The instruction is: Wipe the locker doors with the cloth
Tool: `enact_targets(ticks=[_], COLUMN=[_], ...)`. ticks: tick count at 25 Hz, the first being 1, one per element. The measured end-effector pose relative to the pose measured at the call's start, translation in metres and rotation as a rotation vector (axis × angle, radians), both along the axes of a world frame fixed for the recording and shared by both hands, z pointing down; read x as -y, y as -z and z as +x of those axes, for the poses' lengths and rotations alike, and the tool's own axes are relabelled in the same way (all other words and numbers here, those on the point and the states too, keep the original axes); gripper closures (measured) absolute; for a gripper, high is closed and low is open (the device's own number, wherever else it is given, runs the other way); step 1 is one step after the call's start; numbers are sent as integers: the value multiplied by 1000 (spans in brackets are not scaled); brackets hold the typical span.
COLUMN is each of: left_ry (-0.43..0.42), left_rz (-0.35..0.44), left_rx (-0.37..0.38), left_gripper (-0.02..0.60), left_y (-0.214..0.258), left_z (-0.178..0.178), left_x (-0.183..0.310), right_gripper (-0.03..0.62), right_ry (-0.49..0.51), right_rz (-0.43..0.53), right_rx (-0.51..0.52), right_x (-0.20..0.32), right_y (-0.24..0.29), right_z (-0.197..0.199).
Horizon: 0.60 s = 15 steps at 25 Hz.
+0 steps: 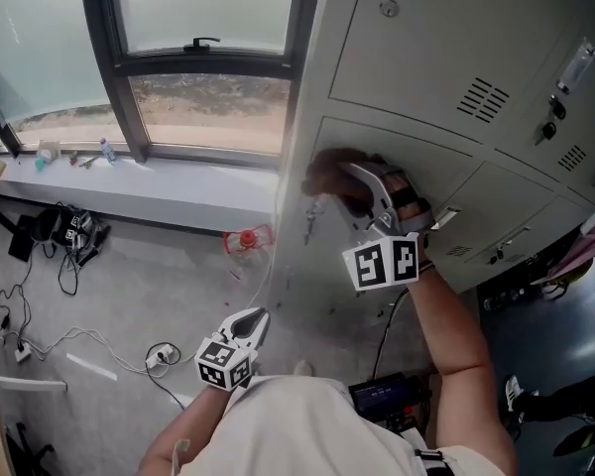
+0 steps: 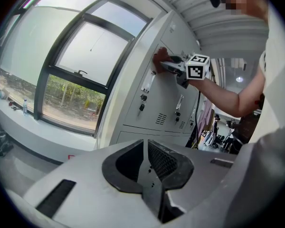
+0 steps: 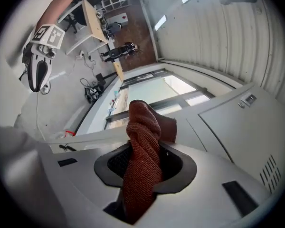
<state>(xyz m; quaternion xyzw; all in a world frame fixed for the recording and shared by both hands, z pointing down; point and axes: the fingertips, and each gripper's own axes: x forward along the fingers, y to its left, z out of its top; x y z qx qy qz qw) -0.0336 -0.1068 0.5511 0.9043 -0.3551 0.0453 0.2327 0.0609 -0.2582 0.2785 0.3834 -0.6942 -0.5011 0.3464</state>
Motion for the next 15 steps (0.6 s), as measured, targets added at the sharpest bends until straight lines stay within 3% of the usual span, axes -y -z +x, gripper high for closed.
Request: enact_targets(ticks=[5, 10, 13, 15], left_ry=[-71, -137, -159, -163], left_rz=[-9, 6, 10, 11], left_rx=[6, 22, 32, 42], left_gripper=[546, 546, 546, 546], left_y=[-3, 0, 1, 0], left_z=[28, 55, 64, 66], left_x=[-1, 2, 2, 4], right_gripper=[477, 477, 477, 478], right_ry=[-144, -276, -318, -306], right_rz=[-30, -35, -70, -93], right_rx=[100, 92, 157, 146], right_x=[-15, -29, -34, -33], right_y=[-7, -23, -32, -41], right_z=[99, 182, 208, 206])
